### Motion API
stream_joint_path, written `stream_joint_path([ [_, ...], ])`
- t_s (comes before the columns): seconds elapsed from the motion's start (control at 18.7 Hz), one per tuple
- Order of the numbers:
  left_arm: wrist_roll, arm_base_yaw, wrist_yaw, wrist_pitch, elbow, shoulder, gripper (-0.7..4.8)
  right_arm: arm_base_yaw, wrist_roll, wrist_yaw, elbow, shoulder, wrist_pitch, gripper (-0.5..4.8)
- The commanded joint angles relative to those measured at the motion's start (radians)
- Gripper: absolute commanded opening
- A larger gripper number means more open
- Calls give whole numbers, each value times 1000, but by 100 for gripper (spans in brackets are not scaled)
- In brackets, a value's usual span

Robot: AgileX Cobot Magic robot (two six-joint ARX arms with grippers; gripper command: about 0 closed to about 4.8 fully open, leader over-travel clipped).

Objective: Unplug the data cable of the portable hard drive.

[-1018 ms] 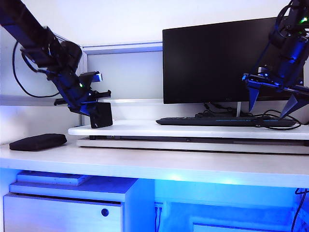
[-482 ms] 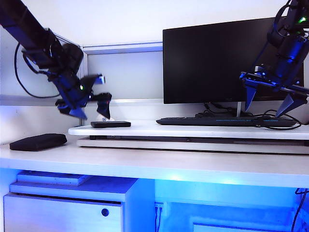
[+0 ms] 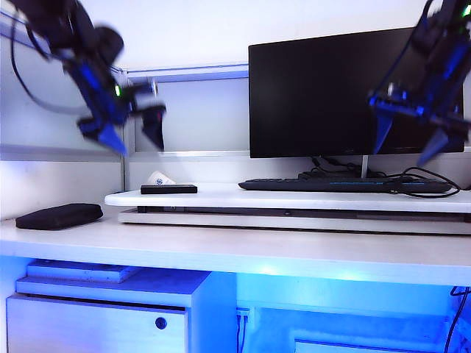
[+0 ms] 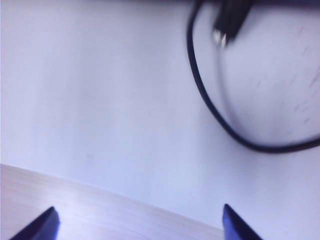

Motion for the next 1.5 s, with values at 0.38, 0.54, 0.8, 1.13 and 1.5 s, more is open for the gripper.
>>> stream_joint_path([
  [0.38, -71, 0, 6, -20, 11, -365, 302, 0, -9, -2, 3, -365, 78, 331],
  [0.54, -86, 0, 9, -99, 11, -485, 208, 0, -25, -42, 2, -488, 49, 197],
  [0.8, -56, 0, 10, -202, -5, -643, 127, 0, -61, -53, 2, -678, 5, 38],
  [1.13, -50, 0, 10, -249, -162, -940, -5, -1, -63, -114, 2, -818, -52, -1],
  [1.5, -51, 0, -6, -205, -481, -1283, -5, -2, -134, -92, -14, -906, -225, -1],
])
